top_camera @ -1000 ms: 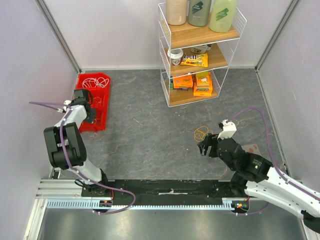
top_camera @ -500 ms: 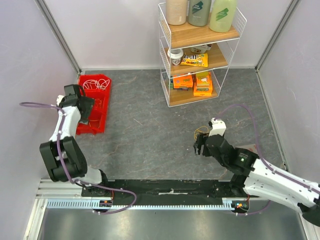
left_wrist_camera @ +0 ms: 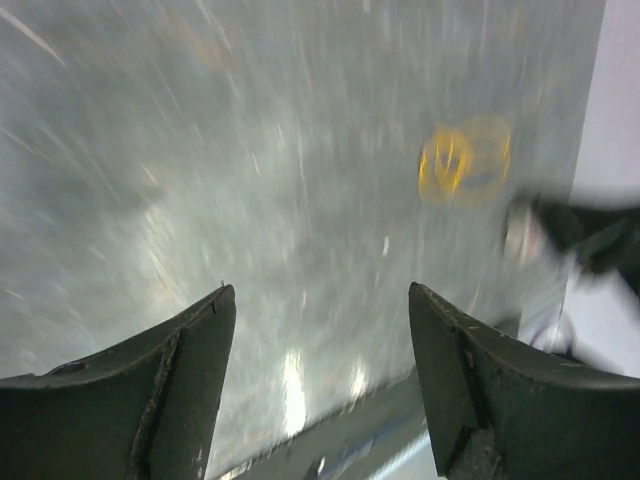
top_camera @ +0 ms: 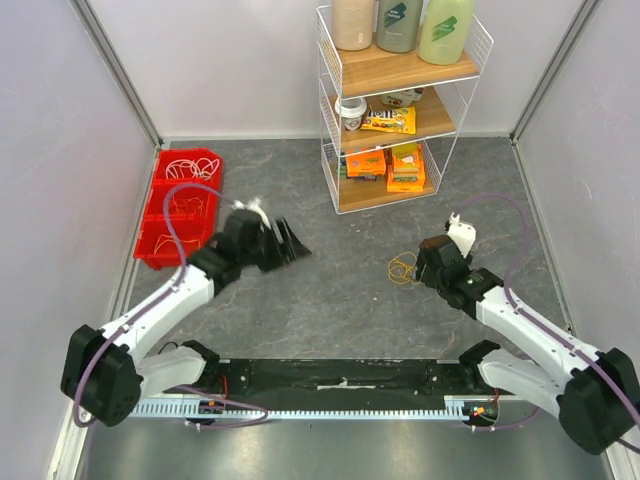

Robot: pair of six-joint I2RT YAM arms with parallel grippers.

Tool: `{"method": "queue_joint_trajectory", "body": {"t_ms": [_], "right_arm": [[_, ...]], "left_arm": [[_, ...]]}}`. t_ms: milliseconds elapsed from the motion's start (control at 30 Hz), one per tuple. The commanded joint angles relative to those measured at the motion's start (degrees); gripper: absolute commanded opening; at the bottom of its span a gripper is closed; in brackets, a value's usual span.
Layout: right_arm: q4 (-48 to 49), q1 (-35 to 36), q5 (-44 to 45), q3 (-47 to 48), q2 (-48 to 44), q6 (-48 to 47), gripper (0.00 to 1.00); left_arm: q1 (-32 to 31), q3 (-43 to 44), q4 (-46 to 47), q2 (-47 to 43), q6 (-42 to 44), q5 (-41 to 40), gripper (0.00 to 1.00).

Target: Untangle the cables

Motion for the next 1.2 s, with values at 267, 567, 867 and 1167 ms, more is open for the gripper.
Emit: {"method": "queue_joint_trajectory", "body": {"t_ms": [267,567,867,1167], "right_arm": [[9.3,-12.9,-17.9,4.4,11.4,-10.2,0.53],[12.7,-11.9,-22.0,-0.4,11.0,-11.2,0.3],[13.1,-7.4,-22.2,0.5,12.9,-12.6,0.0],[19.1,5.4,-38.2,4.8,4.6,-7.3,0.0]], "left_arm": [[-23.8,-21.9,26.4,-5.2,0.8,17.7,0.65],[-24.1,-19.1,26.7,-4.0,3.3,20.2,0.65],[-24.4,-17.7,27.2,-2.3,3.8,21.3,0.64],[-24.2,-23.0,26.7,-14.7,-0.9,8.5,0.59]]}}
